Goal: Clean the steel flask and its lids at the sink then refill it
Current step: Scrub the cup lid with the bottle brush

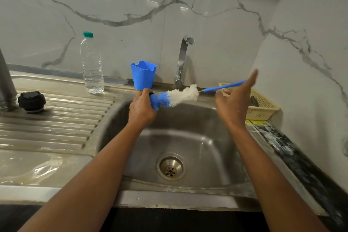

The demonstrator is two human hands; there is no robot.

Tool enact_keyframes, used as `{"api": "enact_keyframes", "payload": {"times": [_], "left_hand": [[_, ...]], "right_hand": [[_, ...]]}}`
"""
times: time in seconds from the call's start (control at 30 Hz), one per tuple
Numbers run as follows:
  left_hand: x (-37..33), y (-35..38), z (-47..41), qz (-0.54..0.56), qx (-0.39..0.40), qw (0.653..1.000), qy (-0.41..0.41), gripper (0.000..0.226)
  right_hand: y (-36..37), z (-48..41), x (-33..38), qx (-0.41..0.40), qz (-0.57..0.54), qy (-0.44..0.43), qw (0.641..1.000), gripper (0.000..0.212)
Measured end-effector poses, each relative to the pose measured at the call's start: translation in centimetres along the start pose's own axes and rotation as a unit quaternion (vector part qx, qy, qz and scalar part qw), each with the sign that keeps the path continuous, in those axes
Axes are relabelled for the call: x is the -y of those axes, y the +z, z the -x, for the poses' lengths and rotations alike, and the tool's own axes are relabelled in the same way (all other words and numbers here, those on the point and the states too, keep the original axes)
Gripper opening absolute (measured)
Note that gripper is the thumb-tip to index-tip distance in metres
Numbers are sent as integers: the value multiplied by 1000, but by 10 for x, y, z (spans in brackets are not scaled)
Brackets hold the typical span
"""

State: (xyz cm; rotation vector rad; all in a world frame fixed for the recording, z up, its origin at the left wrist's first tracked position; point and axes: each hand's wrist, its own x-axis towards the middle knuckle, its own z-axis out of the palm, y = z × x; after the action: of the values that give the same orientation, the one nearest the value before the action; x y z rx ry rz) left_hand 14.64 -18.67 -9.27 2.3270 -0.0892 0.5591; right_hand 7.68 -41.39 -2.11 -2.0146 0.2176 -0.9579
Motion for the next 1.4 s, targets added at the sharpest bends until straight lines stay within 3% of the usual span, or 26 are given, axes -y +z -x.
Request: {"api": "enact_keyframes", "payload": {"times": [0.13, 0.3, 0.53, 0.73, 0.8, 0.9, 1.03, 1.13, 1.23, 1.3, 1.4], "left_hand": [[3, -2, -1, -7, -4, 1000, -11, 51], [4, -1, -1, -19, -5, 1000, 3, 46], [7, -2, -3, -54, -17, 998, 5, 46], [8, -1, -3, -86, -15, 996, 22, 42], [6, -2, -2, -80, -13, 996, 41, 44], [2, -1, -2, -63, 12, 993, 95, 50], [6, 0, -4, -21, -10, 991, 133, 49], [4, -1, -8, 74, -38, 992, 96, 54], [3, -4, -15, 173, -16, 983, 54, 61], [-1, -6, -15, 299, 21, 954, -13, 66], [-15, -10, -15, 505, 57, 850, -140, 60]], "right_hand": [[-1, 4, -8, 78, 224, -89, 967, 63], [3, 3, -16, 16, 400, -109, 910, 33], [-11, 3, -11, 98, 547, -137, 820, 20], [-1, 9, -9, 148, 590, -139, 781, 22], [3, 8, -14, 183, 550, -161, 799, 23], [12, 16, -21, 243, 431, -168, 853, 24], [20, 24, -26, 282, 349, -220, 866, 47], [19, 21, -24, 270, 297, -260, 878, 52], [18, 20, -20, 247, 289, -297, 876, 52], [18, 18, -20, 232, 285, -311, 876, 58], [16, 16, -23, 220, 286, -326, 874, 64]]}}
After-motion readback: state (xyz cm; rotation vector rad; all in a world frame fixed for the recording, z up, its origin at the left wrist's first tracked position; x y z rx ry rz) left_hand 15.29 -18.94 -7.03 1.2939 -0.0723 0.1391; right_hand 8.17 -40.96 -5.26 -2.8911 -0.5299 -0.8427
